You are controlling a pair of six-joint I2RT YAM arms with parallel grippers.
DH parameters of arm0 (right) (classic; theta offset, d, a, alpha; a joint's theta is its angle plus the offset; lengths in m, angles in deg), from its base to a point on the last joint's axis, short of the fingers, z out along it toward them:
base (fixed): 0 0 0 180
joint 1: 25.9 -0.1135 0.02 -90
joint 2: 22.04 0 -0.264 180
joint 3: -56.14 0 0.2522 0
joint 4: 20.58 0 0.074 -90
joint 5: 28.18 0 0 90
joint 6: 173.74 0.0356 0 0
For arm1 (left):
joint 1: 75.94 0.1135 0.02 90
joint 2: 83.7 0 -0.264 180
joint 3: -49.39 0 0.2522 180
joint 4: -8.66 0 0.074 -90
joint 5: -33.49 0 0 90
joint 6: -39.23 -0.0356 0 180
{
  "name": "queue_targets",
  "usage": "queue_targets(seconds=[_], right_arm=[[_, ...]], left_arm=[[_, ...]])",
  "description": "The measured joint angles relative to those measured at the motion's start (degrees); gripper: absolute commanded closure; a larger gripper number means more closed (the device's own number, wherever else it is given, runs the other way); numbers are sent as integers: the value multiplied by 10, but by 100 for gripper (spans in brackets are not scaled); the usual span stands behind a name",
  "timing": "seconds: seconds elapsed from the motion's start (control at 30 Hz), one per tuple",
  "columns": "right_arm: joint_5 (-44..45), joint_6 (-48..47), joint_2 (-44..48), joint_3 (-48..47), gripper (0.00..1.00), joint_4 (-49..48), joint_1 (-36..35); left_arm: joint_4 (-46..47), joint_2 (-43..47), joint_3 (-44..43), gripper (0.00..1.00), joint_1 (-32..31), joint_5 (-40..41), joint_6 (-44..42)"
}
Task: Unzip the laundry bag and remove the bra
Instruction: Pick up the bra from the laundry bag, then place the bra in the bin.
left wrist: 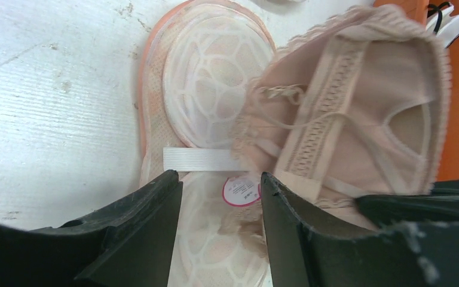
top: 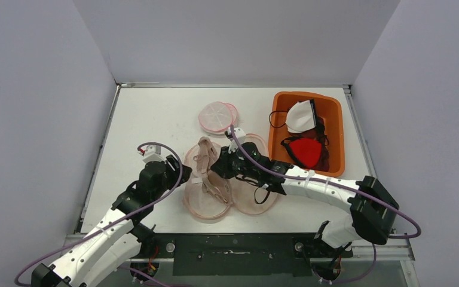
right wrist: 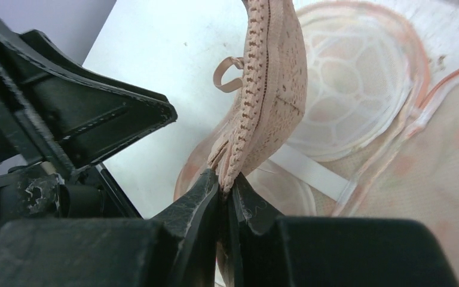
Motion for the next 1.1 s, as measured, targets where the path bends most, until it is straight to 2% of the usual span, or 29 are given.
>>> queue_targets(seconds=[0.4, 0.73, 0.93, 1.1], right_arm=[[43, -101, 122, -97, 95, 175, 13], [210, -178, 188, -209, 95, 289, 56], [268, -194, 181, -211, 95, 300, 165], [253, -185, 165, -184, 95, 254, 273]], left_arm=[[-21, 50, 0, 50, 0, 17, 16], [-10, 50, 25, 50, 1, 12, 33], [8, 39, 61, 50, 1, -6, 56], [53, 17, 79, 50, 1, -23, 72]])
